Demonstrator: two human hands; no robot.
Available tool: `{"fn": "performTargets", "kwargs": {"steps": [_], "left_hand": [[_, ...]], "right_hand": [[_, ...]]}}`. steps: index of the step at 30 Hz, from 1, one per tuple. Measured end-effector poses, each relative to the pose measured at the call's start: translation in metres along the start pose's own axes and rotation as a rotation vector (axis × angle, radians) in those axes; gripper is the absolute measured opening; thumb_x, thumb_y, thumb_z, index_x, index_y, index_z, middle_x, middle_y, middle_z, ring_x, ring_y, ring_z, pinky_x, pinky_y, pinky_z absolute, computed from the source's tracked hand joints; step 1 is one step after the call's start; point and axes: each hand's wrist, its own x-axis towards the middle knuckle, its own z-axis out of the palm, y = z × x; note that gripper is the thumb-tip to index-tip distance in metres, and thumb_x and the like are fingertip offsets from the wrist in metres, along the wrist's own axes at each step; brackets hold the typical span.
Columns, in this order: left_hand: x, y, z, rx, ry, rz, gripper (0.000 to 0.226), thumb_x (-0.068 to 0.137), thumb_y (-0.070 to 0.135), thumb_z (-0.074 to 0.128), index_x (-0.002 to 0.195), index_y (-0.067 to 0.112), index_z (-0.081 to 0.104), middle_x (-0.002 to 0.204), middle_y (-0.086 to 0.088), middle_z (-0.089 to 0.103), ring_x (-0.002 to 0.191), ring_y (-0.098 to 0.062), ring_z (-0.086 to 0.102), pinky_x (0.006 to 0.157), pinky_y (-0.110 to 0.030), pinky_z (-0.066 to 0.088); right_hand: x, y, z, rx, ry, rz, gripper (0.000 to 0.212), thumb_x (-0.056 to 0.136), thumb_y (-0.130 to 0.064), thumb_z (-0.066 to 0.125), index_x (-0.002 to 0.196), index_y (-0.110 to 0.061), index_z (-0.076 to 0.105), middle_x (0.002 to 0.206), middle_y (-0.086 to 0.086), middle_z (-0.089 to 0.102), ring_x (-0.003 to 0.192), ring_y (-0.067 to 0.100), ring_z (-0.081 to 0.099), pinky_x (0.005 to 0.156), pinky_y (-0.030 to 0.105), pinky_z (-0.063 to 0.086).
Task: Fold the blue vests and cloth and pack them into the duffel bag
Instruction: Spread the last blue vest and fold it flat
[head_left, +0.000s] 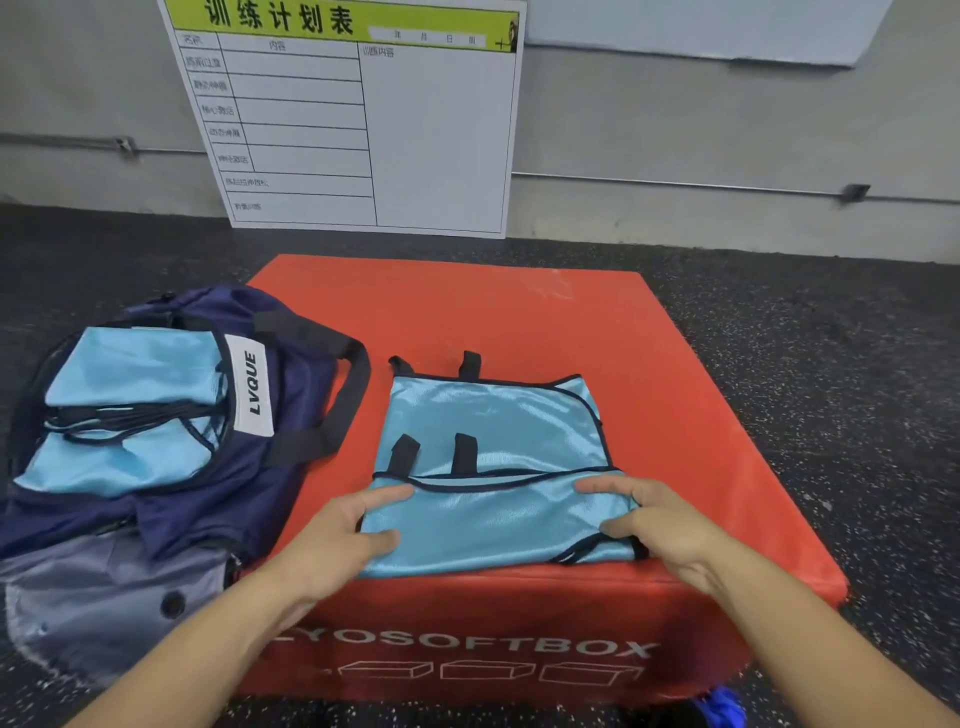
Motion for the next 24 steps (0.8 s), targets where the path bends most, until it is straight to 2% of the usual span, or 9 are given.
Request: {"fn": "performTargets", "kwargs": {"steps": [3, 8, 10, 12, 14, 16, 19, 22, 24], "left_hand": [[-0.007, 0.001, 0.001, 0.003, -0.026, -0.014, 0.052, 0.090, 0.005, 0.071, 0.133, 0.034, 0.063, 0.140, 0.018, 0.054, 0.134, 0.006, 0.042, 0.108, -0.016, 0.023], [-0.003, 0.002, 0.004, 0.015, 0.038, -0.001, 0.043, 0.095, 0.010, 0.068, 0.132, 0.032, 0.064, 0.133, 0.019, 0.055, 0.123, 0.012, 0.045, 0.104, -0.013, 0.026], [0.002, 0.004, 0.003, 0.026, 0.056, 0.003, 0.042, 0.096, 0.010, 0.067, 0.131, 0.032, 0.064, 0.134, 0.017, 0.055, 0.125, 0.009, 0.046, 0.107, -0.015, 0.025], [0.008, 0.007, -0.001, 0.060, 0.069, 0.011, 0.044, 0.090, 0.015, 0.070, 0.127, 0.038, 0.064, 0.138, 0.014, 0.055, 0.132, 0.000, 0.047, 0.113, -0.019, 0.026], [0.016, 0.007, -0.006, 0.117, 0.070, 0.018, 0.050, 0.079, 0.024, 0.068, 0.125, 0.043, 0.063, 0.141, 0.011, 0.055, 0.133, -0.008, 0.050, 0.119, -0.030, 0.030], [0.027, 0.007, -0.009, 0.141, 0.070, 0.018, 0.053, 0.081, 0.019, 0.069, 0.131, 0.037, 0.063, 0.142, 0.009, 0.055, 0.132, -0.015, 0.053, 0.119, -0.037, 0.033], [0.045, 0.010, -0.008, 0.174, 0.092, 0.019, 0.057, 0.087, 0.000, 0.067, 0.136, 0.029, 0.061, 0.142, 0.009, 0.054, 0.126, -0.008, 0.054, 0.104, -0.011, 0.039], [0.060, 0.012, -0.007, 0.215, 0.093, 0.016, 0.060, 0.087, -0.004, 0.060, 0.139, 0.026, 0.058, 0.144, 0.010, 0.052, 0.124, -0.008, 0.056, 0.100, -0.016, 0.045], [0.068, 0.014, -0.009, 0.285, 0.078, 0.029, 0.062, 0.087, -0.002, 0.056, 0.142, 0.027, 0.055, 0.146, 0.016, 0.047, 0.124, -0.007, 0.056, 0.089, -0.007, 0.044]], "right_hand": [[-0.008, 0.003, -0.003, -0.020, -0.028, 0.025, 0.058, 0.081, 0.015, 0.065, 0.113, -0.033, 0.078, 0.140, -0.010, 0.058, 0.138, 0.008, 0.041, 0.121, 0.031, 0.025], [-0.009, -0.004, 0.001, -0.078, -0.006, -0.021, 0.060, 0.083, 0.015, 0.063, 0.121, -0.030, 0.073, 0.141, -0.008, 0.058, 0.126, 0.007, 0.052, 0.102, 0.017, 0.038], [-0.002, -0.004, 0.002, -0.088, 0.038, -0.036, 0.061, 0.083, 0.013, 0.062, 0.121, -0.034, 0.072, 0.138, 0.002, 0.063, 0.127, 0.030, 0.057, 0.109, 0.037, 0.046], [0.008, -0.006, 0.003, -0.116, 0.081, -0.059, 0.063, 0.082, 0.010, 0.061, 0.119, -0.039, 0.072, 0.131, 0.017, 0.065, 0.121, 0.048, 0.056, 0.103, 0.056, 0.046], [0.019, -0.010, 0.004, -0.124, 0.116, -0.084, 0.065, 0.081, 0.010, 0.059, 0.121, -0.040, 0.071, 0.123, 0.024, 0.067, 0.081, 0.037, 0.062, 0.073, 0.043, 0.050], [0.030, -0.015, 0.005, -0.141, 0.148, -0.076, 0.066, 0.082, 0.011, 0.057, 0.125, -0.036, 0.070, 0.099, 0.018, 0.075, 0.064, 0.023, 0.043, 0.062, 0.031, 0.035], [0.044, -0.022, 0.008, -0.166, 0.176, -0.042, 0.066, 0.084, 0.013, 0.054, 0.127, -0.034, 0.068, 0.064, -0.007, 0.066, 0.054, 0.019, 0.039, 0.051, 0.027, 0.032], [0.056, -0.030, 0.010, -0.249, 0.210, -0.062, 0.067, 0.083, 0.014, 0.050, 0.131, -0.030, 0.067, 0.105, -0.007, 0.070, 0.053, 0.014, 0.051, 0.052, 0.025, 0.040], [0.063, -0.035, 0.011, -0.360, 0.214, -0.092, 0.069, 0.082, 0.014, 0.046, 0.132, -0.028, 0.066, 0.126, -0.006, 0.061, 0.044, 0.003, 0.052, 0.047, 0.020, 0.041]]}}
